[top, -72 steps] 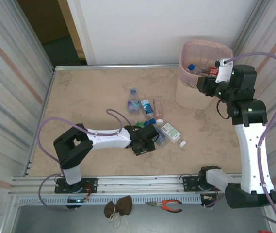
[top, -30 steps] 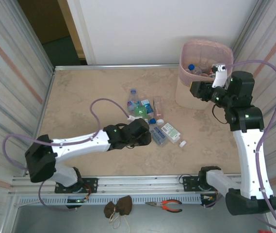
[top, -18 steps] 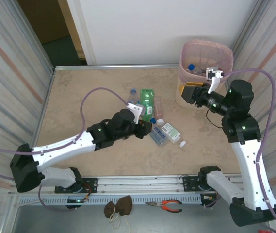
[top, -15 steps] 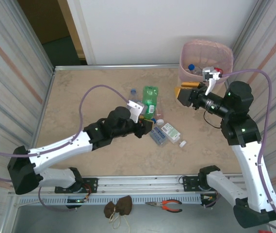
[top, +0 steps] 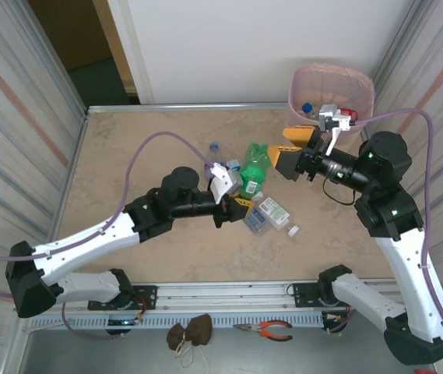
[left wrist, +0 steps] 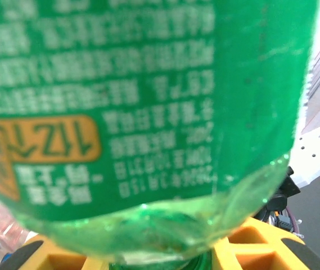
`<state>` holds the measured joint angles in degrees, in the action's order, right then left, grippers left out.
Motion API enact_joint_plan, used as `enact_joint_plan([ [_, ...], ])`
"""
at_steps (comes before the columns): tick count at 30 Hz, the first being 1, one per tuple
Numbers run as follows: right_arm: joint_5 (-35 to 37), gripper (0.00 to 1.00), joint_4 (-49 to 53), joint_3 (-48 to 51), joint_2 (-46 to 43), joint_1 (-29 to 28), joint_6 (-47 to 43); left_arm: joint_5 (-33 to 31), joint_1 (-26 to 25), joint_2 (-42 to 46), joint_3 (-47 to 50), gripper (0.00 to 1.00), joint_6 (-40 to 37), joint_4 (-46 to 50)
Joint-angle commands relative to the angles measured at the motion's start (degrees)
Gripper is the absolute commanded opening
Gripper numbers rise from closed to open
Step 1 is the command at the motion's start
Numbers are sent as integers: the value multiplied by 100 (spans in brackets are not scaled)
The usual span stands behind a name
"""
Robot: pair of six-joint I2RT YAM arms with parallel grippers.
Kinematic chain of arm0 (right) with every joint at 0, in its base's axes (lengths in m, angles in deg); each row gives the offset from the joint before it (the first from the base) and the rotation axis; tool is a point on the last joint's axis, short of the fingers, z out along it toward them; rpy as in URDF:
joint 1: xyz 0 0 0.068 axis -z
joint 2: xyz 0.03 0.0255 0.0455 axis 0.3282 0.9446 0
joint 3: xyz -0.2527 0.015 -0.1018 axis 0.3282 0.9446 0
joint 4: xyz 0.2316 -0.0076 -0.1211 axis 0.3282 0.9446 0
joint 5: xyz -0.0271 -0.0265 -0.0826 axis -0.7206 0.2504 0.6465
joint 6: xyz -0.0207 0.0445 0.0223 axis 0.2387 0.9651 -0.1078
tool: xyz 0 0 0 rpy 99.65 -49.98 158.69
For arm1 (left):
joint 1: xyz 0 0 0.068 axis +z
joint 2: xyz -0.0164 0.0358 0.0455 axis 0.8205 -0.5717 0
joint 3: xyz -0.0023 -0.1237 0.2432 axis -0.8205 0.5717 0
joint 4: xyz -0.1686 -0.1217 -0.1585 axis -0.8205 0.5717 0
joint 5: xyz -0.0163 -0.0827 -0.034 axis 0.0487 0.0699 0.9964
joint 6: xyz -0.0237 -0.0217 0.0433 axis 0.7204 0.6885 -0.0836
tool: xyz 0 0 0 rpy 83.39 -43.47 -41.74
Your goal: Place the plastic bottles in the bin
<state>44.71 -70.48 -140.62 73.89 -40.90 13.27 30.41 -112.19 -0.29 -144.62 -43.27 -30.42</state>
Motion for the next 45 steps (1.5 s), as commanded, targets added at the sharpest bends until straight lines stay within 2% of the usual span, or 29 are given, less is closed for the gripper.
enact_joint_plan([
  [1, 12, 89, 247, -199, 186, -54, -95, 188, 21, 5, -278, 14, -280, -211],
  [4, 52, 89, 433, -185, 319, -66, -86, 197, 25, -91, -344, 14, -287, -149],
  [9, -346, 88, 455, -76, 511, -154, -43, 189, 21, -254, -465, 14, -284, -21],
  [17, -466, 82, 790, 9, 622, -272, -232, -115, 27, -546, -875, 13, -315, 504],
  [29, -427, 56, 681, -6, 586, -297, 10, -295, 28, -497, -886, 15, -237, 486],
  [32, -253, 52, 711, -52, 579, -300, 89, -377, 36, -464, -890, 24, -236, 523],
  [39, 153, 48, 718, -248, 599, -274, 165, -374, 46, -338, -812, 60, -185, 438],
  [42, 351, 47, 727, -417, 665, -229, 139, -380, 47, -252, -791, 67, -184, 377],
  [45, 551, 47, 730, -628, 780, -115, 120, -408, 47, -168, -782, 70, -186, 395],
])
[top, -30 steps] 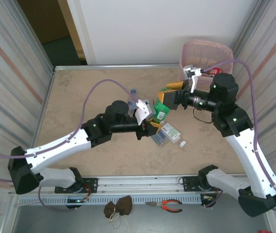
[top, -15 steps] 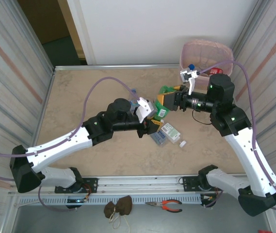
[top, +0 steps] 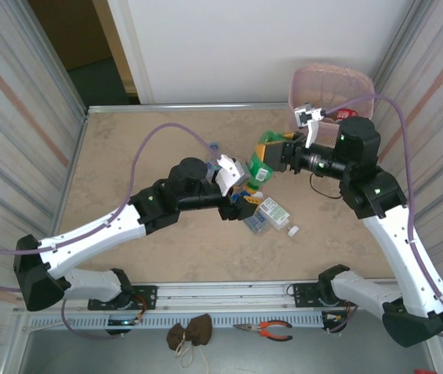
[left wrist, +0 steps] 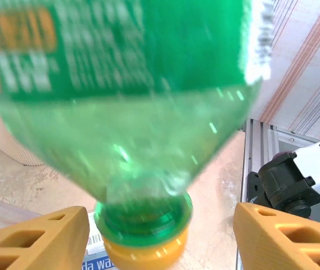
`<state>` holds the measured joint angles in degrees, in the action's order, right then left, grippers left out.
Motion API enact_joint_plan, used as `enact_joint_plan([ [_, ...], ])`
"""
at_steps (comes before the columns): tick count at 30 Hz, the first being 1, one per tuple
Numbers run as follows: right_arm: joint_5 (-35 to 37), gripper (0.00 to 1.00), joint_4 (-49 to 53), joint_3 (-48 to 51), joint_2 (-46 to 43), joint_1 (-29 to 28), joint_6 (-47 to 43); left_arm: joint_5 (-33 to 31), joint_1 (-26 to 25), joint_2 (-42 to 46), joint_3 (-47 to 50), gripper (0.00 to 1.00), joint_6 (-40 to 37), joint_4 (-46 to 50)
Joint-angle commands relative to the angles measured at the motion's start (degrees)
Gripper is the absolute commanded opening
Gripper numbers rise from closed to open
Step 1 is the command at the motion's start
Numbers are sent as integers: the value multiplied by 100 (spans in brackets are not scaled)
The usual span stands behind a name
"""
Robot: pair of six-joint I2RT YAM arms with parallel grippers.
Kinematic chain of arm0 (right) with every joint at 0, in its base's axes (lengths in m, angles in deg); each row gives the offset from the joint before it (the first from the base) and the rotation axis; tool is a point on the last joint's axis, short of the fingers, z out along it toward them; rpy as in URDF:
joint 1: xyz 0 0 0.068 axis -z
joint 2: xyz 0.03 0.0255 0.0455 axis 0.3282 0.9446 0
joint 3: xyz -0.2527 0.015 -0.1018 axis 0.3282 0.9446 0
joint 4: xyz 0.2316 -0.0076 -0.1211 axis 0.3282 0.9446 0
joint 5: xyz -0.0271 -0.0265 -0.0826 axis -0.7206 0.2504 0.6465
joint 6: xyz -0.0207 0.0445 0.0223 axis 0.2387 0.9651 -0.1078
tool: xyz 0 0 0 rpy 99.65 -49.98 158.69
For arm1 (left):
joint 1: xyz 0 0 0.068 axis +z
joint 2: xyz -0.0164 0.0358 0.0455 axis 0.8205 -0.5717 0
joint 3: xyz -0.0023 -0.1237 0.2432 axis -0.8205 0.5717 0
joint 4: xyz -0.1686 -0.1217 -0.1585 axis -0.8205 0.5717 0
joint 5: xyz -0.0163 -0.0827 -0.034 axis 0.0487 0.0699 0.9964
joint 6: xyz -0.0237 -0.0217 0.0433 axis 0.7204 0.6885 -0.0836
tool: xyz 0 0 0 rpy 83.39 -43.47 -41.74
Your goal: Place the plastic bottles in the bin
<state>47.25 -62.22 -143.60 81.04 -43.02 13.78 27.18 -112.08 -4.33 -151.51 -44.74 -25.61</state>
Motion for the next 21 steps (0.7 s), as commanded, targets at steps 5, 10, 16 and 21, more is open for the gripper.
enact_joint_plan([
  [5, 842, 46, -86, -779, 415, 414, 85, -160, 77, 336, 20, 71, 15, -137],
  [10, 1115, 44, -280, -1143, 764, 909, 11, -181, 130, 411, 133, 72, 85, -225],
  [16, 1499, 44, -416, -1656, 1235, 1480, -313, -277, 146, 576, 280, 71, 132, -217],
  [21, 1994, 43, -518, -2054, 1639, 1914, -635, -324, 246, 621, 358, 71, 174, -287],
])
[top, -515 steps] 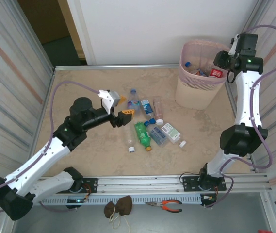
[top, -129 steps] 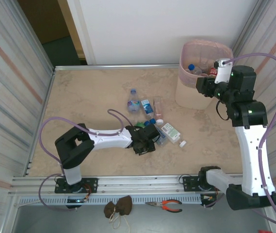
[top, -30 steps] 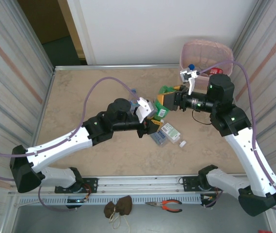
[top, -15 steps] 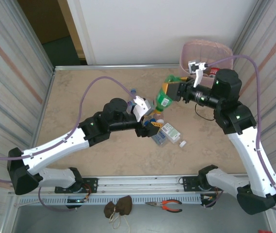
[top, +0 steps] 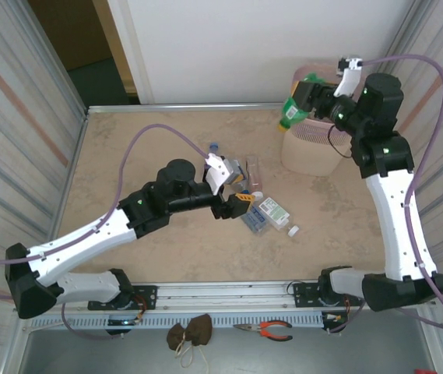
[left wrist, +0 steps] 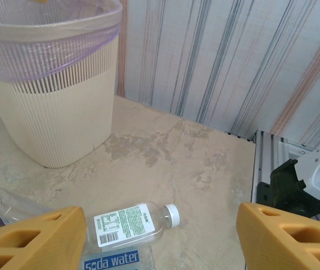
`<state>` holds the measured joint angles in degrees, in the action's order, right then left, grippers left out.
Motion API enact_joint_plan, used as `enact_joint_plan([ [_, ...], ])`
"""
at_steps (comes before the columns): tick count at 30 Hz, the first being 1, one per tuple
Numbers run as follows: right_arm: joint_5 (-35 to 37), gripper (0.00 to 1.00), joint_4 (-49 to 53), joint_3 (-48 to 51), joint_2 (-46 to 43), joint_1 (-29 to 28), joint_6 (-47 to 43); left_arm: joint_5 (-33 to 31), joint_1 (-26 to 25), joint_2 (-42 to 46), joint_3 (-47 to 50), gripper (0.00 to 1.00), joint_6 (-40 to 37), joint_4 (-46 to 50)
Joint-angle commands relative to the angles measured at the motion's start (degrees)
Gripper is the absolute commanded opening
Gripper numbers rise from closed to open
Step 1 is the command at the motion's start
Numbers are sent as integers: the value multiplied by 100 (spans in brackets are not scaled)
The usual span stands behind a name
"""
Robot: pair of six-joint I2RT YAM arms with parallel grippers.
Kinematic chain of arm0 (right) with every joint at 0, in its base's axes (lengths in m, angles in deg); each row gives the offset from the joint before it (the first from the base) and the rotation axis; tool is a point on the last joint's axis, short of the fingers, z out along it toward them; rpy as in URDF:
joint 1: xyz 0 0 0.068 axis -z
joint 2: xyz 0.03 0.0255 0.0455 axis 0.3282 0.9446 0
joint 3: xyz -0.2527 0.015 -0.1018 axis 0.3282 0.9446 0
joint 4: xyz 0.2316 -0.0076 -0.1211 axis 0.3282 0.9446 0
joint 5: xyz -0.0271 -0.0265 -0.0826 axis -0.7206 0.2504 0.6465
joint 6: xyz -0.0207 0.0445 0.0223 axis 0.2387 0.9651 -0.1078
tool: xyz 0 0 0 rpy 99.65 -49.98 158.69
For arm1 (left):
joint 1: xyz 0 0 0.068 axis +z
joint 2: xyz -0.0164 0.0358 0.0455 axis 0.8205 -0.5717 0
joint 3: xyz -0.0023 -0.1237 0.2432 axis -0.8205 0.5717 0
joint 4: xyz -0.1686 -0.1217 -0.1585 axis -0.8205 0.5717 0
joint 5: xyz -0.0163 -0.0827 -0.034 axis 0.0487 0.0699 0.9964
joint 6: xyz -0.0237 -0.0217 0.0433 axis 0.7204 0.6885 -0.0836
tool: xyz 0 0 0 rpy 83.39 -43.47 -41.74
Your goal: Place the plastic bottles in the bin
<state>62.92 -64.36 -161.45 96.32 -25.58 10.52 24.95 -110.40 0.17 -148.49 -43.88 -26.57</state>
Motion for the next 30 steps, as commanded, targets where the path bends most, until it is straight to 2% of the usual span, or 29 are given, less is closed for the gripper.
enact_joint_plan([
  [1, 565, 43, -401, -267, 157, 231, -348, -97, 87, 170, 71, 71, 97, -199],
  [9, 1530, 41, -2290, 399, 609, 619, -507, 67, 311, 211, 234, 71, 139, -243],
  [16, 1551, 40, -4033, 896, 1325, 782, -469, 131, 416, 225, 210, 71, 177, -177],
  [22, 1427, 40, -4664, 765, 2169, 791, -338, 78, 417, 223, 297, 71, 200, -154],
  [30, 1275, 40, -4903, 557, 3104, 738, -435, -102, 429, 296, 551, 71, 322, -313],
])
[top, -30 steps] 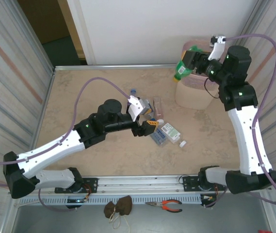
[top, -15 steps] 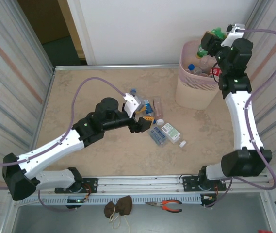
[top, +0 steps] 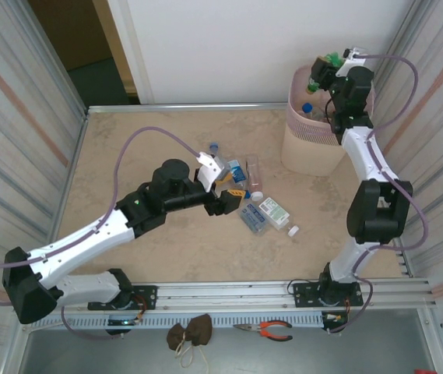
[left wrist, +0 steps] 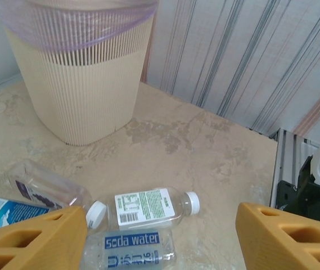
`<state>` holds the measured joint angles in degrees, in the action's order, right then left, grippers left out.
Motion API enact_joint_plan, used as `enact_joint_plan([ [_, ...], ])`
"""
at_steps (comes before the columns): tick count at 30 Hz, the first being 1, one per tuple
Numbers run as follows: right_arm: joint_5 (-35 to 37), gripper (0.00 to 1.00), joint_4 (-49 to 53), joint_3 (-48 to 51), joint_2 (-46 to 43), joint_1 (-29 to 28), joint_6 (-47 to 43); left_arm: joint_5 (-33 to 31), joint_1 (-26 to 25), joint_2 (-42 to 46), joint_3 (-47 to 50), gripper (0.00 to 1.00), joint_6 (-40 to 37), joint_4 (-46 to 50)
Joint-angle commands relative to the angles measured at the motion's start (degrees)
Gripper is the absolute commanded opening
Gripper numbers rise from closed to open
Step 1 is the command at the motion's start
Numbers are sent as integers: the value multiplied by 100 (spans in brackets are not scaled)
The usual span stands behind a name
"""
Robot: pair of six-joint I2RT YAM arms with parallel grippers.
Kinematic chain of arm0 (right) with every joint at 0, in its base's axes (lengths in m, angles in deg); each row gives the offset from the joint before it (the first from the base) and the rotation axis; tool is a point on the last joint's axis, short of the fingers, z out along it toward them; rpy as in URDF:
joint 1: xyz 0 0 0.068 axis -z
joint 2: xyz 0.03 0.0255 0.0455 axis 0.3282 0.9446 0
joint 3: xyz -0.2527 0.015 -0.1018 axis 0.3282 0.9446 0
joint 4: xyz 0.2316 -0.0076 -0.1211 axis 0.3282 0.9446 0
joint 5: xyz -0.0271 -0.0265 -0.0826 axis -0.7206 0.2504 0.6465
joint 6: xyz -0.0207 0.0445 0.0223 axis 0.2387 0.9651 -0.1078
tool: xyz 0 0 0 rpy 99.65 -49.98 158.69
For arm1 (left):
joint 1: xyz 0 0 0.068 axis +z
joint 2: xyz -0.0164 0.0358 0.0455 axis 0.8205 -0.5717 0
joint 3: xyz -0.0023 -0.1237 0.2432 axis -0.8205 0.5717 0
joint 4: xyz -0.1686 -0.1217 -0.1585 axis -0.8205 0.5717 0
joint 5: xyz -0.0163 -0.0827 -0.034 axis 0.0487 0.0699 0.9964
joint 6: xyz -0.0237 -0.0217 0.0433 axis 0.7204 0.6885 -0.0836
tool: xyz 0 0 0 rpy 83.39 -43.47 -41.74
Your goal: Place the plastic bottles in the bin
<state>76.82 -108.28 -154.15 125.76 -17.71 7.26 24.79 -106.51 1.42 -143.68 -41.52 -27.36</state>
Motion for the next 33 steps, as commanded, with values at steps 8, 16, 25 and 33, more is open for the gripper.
enact_joint_plan([
  [8, -777, 41, -447, -288, 753, -88, -573, 13, 210, 142, 74, 71, 94, -186],
  [16, -1143, 42, 877, -598, 1167, -115, -1064, -1, 282, 221, 266, 71, 175, -299],
  [25, -1140, 64, 2286, -1409, 1296, -143, -1317, 20, 338, 313, 329, 70, 213, -323],
  [33, -1207, 81, 2533, -1777, 653, -112, -1213, -48, 339, 561, 482, 70, 268, -363],
])
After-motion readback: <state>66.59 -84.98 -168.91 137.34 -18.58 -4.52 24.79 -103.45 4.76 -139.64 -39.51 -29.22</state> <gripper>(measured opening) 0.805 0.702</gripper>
